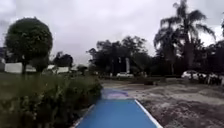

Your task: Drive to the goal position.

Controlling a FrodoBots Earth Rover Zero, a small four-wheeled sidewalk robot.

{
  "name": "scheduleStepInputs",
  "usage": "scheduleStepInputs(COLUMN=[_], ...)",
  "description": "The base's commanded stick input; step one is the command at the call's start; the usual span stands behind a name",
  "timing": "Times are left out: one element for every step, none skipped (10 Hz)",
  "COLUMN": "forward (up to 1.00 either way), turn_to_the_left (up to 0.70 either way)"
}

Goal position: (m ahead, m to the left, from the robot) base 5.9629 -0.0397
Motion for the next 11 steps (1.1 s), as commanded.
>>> scheduleStepInputs(forward=[0.50, 0.50, 0.50, 0.50, 0.50, 0.50, 0.50, 0.50, 0.50, 0.50, 0.50], turn_to_the_left=[0.00, 0.00, 0.00, -0.03, -0.34, -0.50, -0.43, -0.06, 0.00, 0.00, 0.00])
